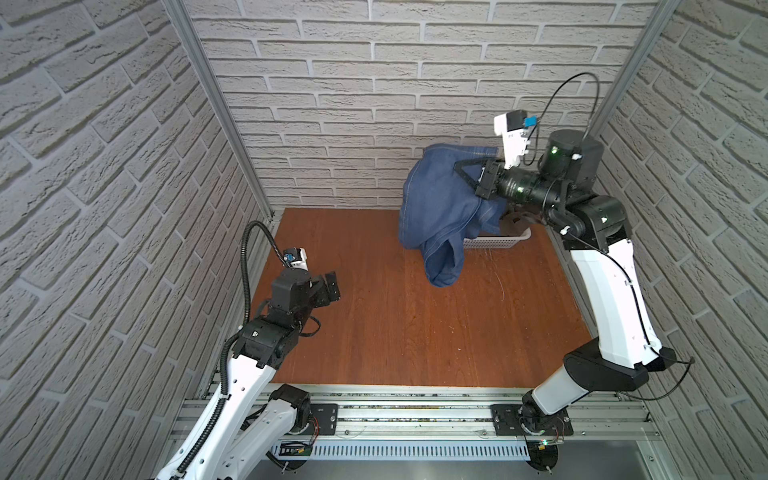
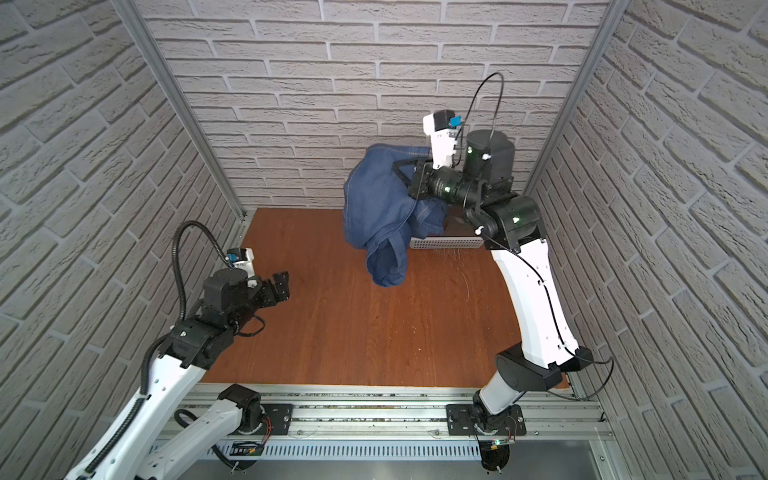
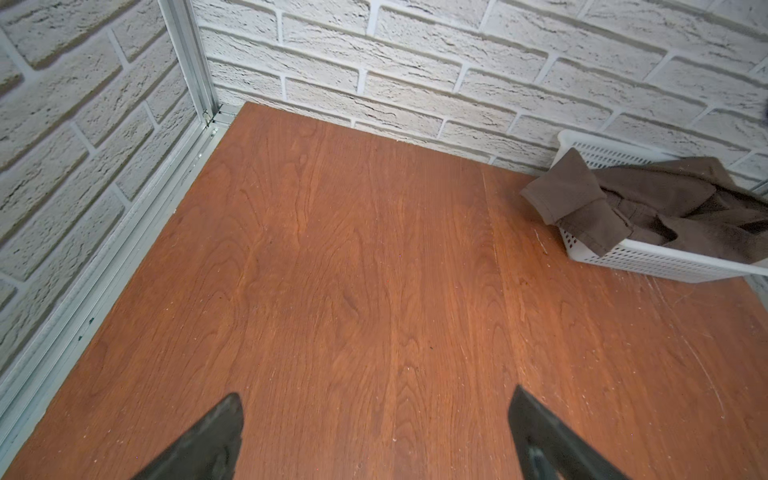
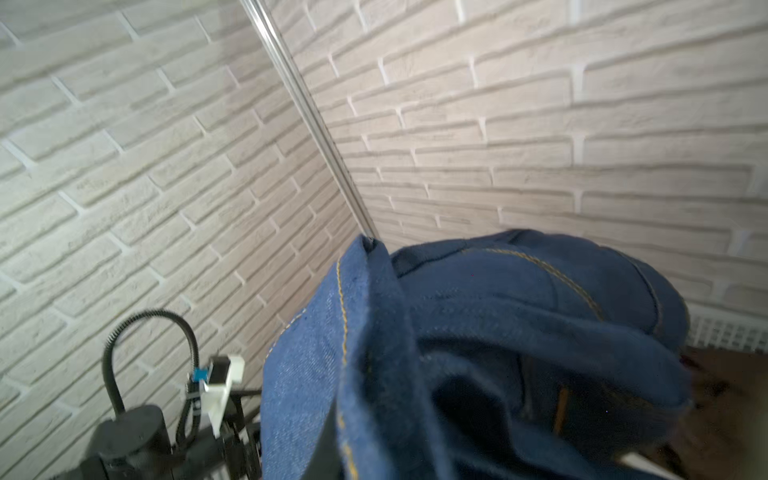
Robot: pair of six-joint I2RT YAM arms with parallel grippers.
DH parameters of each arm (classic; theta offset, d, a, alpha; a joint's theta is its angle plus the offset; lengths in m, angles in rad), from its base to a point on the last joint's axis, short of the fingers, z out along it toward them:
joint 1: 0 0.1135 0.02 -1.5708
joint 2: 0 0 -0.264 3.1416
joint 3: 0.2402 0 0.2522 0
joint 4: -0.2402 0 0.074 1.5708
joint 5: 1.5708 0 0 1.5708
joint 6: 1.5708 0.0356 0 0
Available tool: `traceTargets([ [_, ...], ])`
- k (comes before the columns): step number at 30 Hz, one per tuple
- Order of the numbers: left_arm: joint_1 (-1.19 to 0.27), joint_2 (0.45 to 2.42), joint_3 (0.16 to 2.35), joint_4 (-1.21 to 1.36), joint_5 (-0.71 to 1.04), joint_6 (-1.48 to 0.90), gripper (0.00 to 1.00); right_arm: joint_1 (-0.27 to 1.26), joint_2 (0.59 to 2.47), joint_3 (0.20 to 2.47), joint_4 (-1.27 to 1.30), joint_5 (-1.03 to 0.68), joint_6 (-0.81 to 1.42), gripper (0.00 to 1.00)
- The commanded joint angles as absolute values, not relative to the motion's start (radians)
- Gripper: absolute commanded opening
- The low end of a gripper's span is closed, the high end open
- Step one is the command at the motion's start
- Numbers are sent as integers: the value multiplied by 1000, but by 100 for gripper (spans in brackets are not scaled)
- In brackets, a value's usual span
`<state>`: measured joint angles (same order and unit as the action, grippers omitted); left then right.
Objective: Fold and stack the trousers
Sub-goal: 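Lift the jeans with the right gripper and lay them on the open table, then grasp a jeans leg with the left gripper while the right gripper holds the waistband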
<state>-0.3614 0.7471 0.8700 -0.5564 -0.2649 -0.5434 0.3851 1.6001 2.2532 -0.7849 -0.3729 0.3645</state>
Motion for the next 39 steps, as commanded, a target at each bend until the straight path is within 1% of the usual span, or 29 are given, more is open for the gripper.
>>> traceTargets([
  [1,-367,686,865,-600,-283,-580,98,468,1541,2041,-710,-347,277,6],
  [5,-367,636,874,-646,-295,-592,98,546,1477,1795,-644,-330,211,6],
  [9,-366,611,894,-682,-301,-607,98,573,1453,1686,-623,-274,266,6],
  [12,-367,602,903,-699,-300,-623,98,580,1393,1582,-574,-144,426,6],
  [17,-367,586,902,-699,-305,-642,98,596,1216,1385,-577,193,772,6],
  [20,-367,592,895,-688,-304,-654,98,602,1120,1310,-602,356,933,6],
  [23,-367,604,884,-674,-293,-664,98,621,1090,1257,-585,439,1057,6],
  [26,-367,613,874,-666,-286,-677,98,658,1140,1265,-594,479,1162,6],
  [28,-367,615,867,-663,-281,-683,98,687,1185,1257,-547,486,1200,6],
  [31,-367,614,861,-667,-281,-687,98,737,1276,1254,-465,491,1235,17],
  [32,-367,614,860,-668,-278,-684,97,754,1312,1273,-458,489,1238,26],
  [34,-368,614,859,-678,-278,-683,96,779,1379,1325,-459,468,1224,56],
  [35,-368,613,859,-683,-279,-680,96,789,1408,1361,-477,454,1212,68],
  [36,-371,612,858,-687,-280,-679,96,800,1424,1385,-497,457,1201,85],
  [37,-369,612,856,-689,-282,-677,96,813,1434,1406,-511,467,1177,100],
  [39,-368,612,849,-690,-284,-678,97,831,1428,1418,-538,497,1139,100],
])
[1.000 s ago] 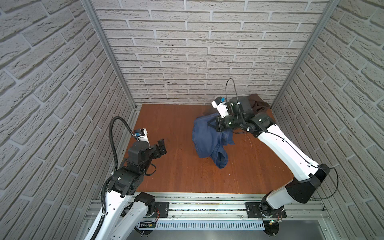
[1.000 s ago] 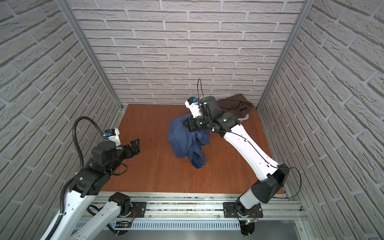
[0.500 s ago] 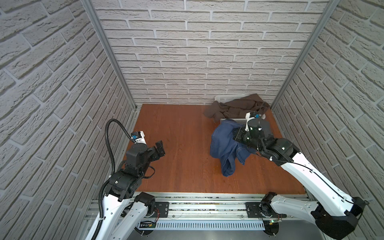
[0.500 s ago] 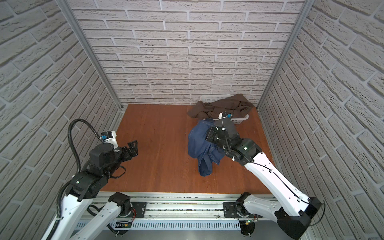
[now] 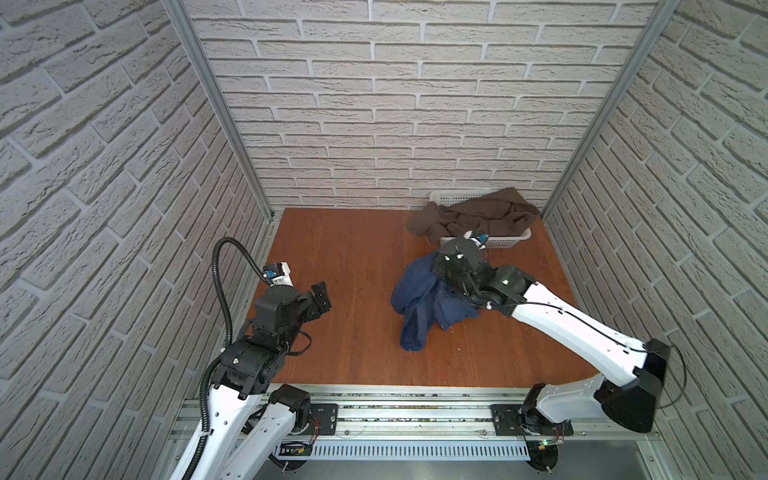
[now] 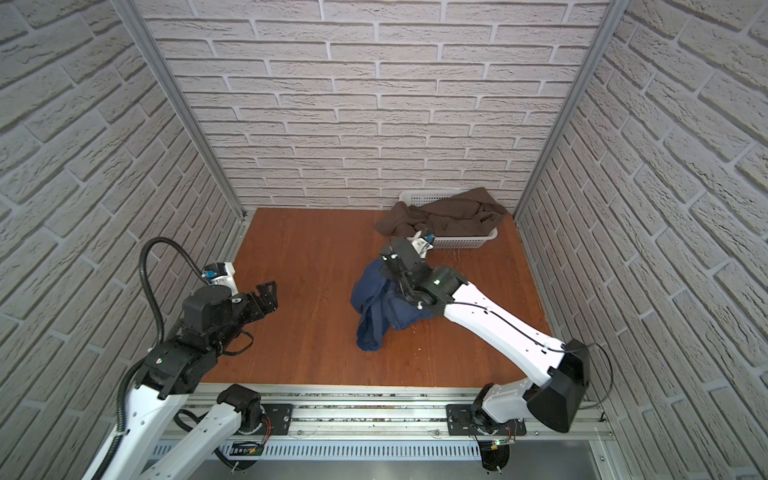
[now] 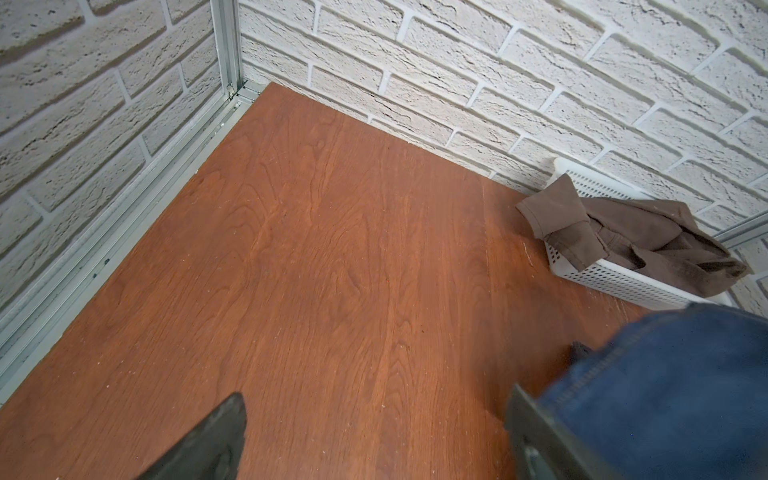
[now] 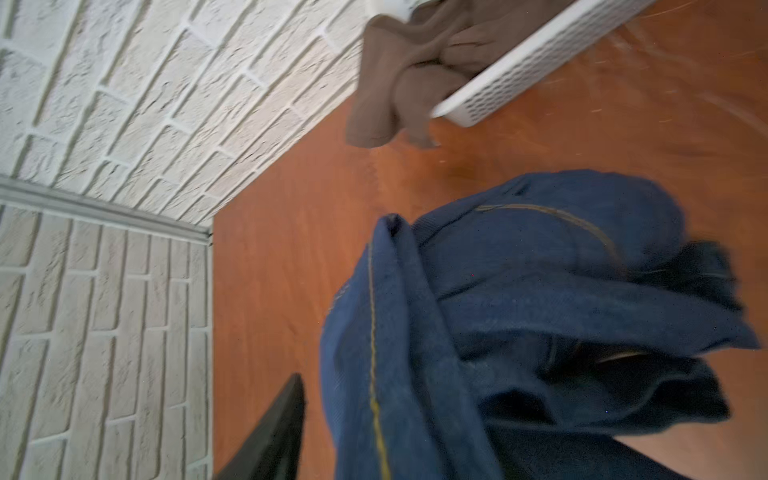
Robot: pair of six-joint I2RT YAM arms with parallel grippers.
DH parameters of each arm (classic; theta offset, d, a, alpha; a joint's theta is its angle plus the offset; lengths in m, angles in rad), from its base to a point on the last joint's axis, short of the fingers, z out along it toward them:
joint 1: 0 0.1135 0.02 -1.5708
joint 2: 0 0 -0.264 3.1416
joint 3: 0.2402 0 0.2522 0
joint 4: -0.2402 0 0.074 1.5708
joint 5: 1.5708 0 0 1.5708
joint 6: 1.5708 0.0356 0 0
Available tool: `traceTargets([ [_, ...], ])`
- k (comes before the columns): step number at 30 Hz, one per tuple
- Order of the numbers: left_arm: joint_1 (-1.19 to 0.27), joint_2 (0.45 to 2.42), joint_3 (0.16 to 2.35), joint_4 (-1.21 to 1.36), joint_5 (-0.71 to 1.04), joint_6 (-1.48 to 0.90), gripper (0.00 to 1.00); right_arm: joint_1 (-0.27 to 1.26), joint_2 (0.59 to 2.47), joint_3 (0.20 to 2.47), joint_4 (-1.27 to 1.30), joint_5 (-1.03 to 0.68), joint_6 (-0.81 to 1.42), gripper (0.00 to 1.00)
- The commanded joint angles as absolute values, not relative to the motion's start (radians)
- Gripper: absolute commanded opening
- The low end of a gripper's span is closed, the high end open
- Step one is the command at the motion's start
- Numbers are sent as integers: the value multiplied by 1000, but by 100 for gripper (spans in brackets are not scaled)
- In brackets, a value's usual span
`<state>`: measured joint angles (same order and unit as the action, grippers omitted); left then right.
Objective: Fold and stack the trousers
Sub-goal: 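Grasp a jeans leg with the left gripper while the right gripper holds the waistband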
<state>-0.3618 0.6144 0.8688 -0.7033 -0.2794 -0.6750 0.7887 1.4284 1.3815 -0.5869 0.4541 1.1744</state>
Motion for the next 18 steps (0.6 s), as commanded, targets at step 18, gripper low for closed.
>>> traceTargets([
  [18,-500,912,712,-365,-159,-784,98,534,1107,1031,-623,429,847,95],
])
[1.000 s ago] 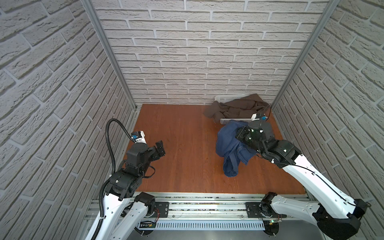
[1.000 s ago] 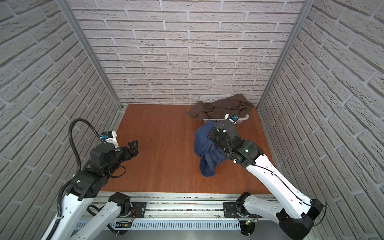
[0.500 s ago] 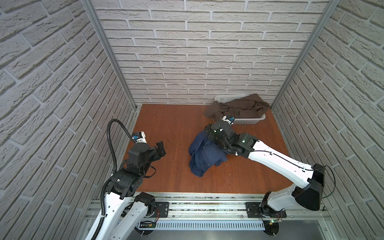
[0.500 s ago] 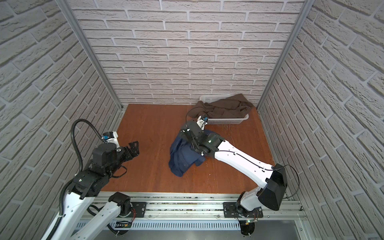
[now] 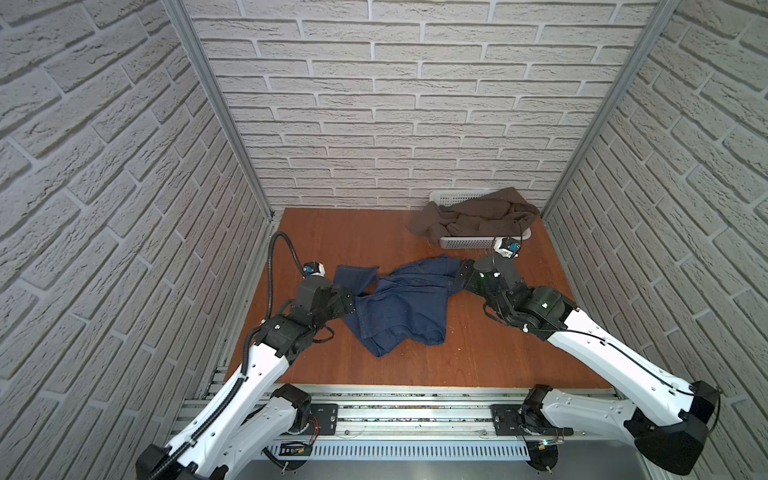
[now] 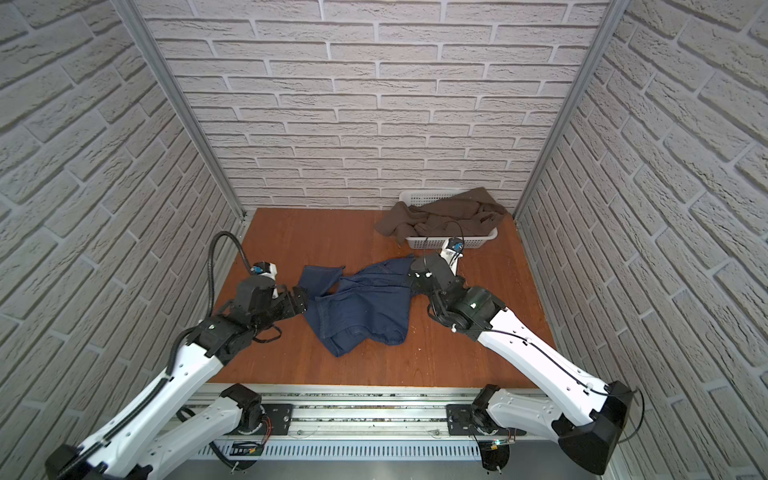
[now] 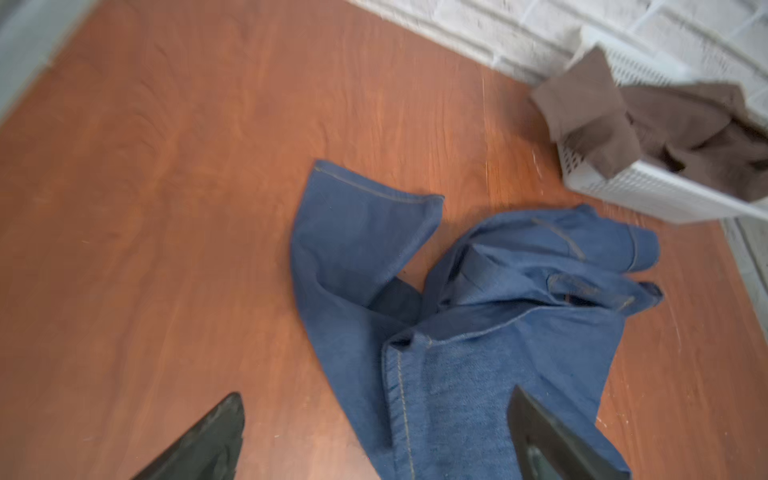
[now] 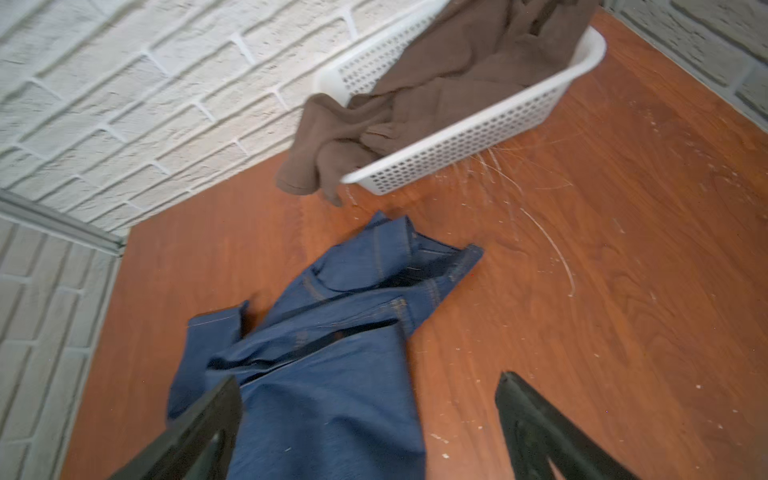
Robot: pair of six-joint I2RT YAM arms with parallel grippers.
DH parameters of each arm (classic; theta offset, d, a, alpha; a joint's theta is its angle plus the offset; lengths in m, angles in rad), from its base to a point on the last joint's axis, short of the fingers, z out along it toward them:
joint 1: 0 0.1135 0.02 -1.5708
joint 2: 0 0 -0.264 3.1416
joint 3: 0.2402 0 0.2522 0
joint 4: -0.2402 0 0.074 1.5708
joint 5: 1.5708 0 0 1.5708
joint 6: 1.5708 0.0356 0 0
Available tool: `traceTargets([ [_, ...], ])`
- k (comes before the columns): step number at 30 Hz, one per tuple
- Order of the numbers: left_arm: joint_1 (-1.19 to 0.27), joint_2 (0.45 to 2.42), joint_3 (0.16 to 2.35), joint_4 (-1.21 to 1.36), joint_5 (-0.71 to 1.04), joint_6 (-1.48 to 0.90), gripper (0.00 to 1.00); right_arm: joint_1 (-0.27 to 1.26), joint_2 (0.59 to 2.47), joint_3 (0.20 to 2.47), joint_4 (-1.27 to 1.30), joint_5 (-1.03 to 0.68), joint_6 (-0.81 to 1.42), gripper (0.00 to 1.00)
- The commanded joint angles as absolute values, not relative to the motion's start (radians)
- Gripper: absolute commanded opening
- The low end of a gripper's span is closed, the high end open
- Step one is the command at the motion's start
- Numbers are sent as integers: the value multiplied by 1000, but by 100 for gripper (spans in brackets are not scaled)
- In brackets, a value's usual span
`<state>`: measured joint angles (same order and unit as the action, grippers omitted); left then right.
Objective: Fold and stack the trousers
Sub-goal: 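Grasp a jeans leg with the left gripper while the right gripper holds the waistband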
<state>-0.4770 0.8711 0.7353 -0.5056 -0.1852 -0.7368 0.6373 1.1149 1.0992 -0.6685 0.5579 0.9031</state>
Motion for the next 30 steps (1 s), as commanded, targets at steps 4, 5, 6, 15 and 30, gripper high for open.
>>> traceTargets([
  [4,-506,984,696,-296,-148,-816,98,407,1168,1017,-580,270,845,97],
  [5,-506,994,694,-287,-150,-820,98,382,1200,1030,-577,236,860,98],
  [6,-505,1002,693,-278,-153,-822,98,357,1232,1045,-576,206,877,99],
  [15,-505,992,681,-295,-177,-818,98,179,1511,1076,-440,-40,1092,95],
  [30,-488,936,669,-346,-195,-792,98,110,1739,1068,-253,-234,1273,82],
])
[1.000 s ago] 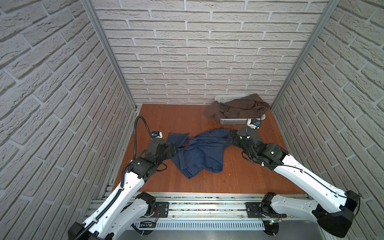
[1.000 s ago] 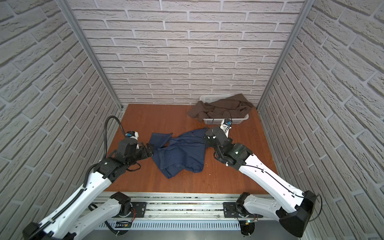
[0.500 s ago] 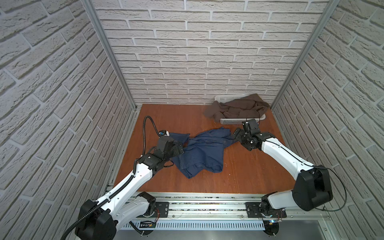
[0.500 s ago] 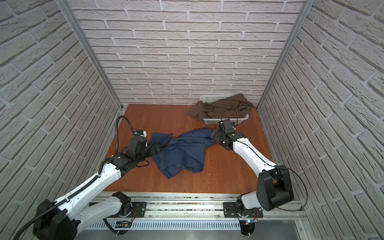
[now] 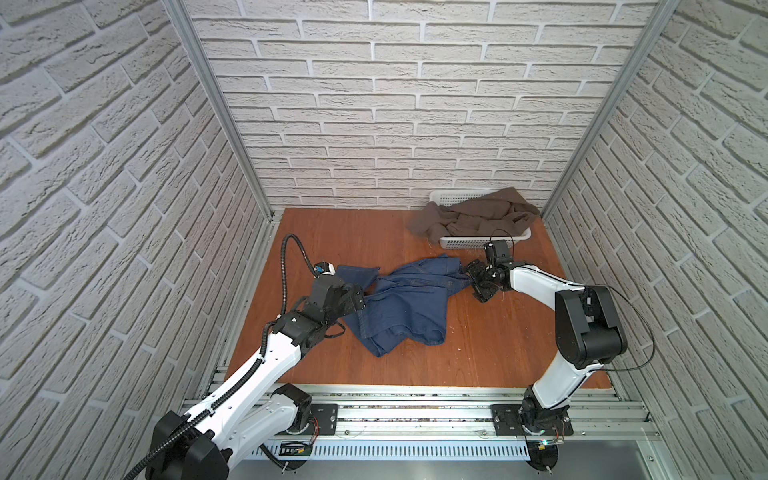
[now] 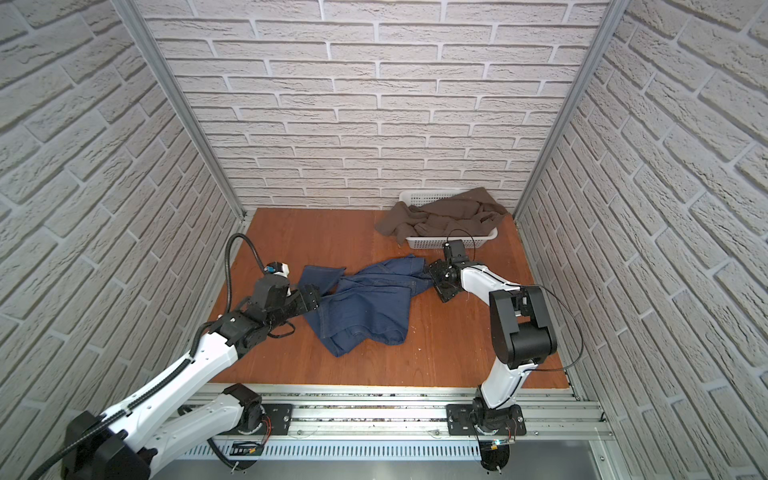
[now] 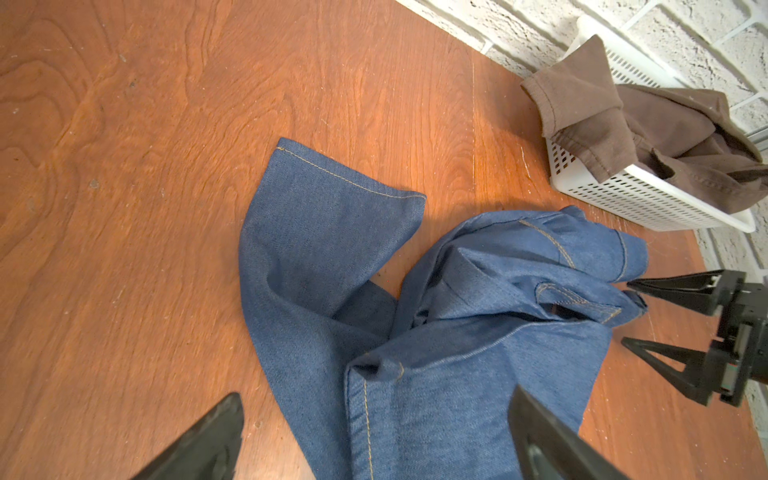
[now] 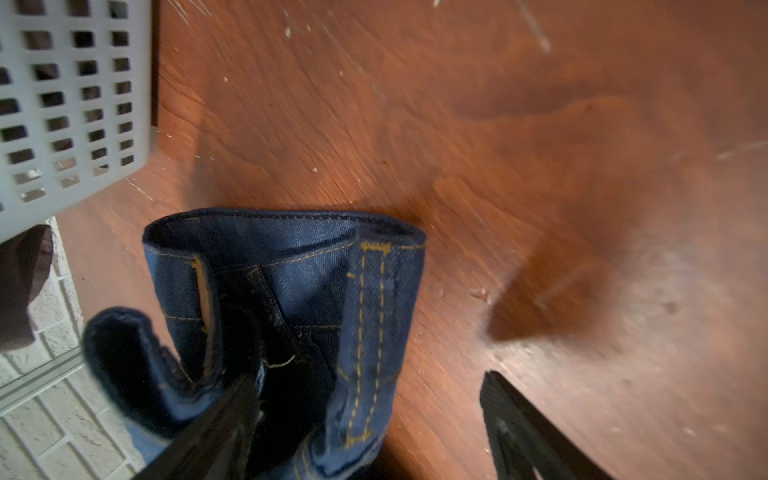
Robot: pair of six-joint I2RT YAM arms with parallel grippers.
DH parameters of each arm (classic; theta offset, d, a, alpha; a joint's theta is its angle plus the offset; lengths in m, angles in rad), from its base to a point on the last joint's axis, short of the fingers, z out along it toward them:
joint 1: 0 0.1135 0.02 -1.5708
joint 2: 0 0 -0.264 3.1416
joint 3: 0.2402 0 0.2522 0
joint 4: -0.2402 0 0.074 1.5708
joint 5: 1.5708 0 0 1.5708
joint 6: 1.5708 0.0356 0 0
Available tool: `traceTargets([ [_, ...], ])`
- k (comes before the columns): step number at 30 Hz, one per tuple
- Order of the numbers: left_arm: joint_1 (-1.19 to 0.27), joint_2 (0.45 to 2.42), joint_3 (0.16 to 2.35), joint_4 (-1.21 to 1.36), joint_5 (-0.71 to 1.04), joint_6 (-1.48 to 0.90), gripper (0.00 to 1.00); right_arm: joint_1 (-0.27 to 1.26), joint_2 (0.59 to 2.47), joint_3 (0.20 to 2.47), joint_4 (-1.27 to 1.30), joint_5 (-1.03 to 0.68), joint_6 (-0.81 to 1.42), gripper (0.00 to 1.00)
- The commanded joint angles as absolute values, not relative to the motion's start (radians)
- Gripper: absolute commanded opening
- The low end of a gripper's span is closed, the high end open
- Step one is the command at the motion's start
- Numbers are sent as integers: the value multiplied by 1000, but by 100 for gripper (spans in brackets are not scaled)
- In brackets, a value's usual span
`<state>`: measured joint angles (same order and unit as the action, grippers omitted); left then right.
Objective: Fold and stack the trousers
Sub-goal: 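Grasp a jeans leg with the left gripper while the right gripper holds the waistband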
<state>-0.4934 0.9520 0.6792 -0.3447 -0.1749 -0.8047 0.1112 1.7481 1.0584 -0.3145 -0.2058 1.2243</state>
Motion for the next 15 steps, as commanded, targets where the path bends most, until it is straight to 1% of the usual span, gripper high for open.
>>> traceTargets([
  [1,-485,934,669,-347,-196,-793,98,110,1742,1054,-239,-236,1289,79],
  [3,-484,937,668,-344,-194,-796,98,110,1744,1014,-195,-240,1327,68],
  [4,-483,940,669,-342,-191,-796,98,110,1744,999,-175,-242,1341,60],
  [5,-483,943,668,-340,-188,-798,98,110,1741,990,-169,-242,1347,47],
  [6,-483,947,669,-336,-183,-798,98,110,1732,985,-167,-237,1349,38],
  [7,-483,953,672,-337,-179,-798,98,110,1716,980,-172,-229,1348,26],
  [8,-482,964,676,-339,-175,-798,98,110,1689,980,-185,-214,1344,18],
  [10,-482,982,680,-336,-166,-799,98,110,1623,990,-236,-179,1322,8],
  [11,-480,990,678,-328,-162,-804,98,110,1578,999,-275,-154,1306,6],
  [15,-476,1027,652,-254,-122,-840,98,99,1398,1040,-427,-14,1234,6],
])
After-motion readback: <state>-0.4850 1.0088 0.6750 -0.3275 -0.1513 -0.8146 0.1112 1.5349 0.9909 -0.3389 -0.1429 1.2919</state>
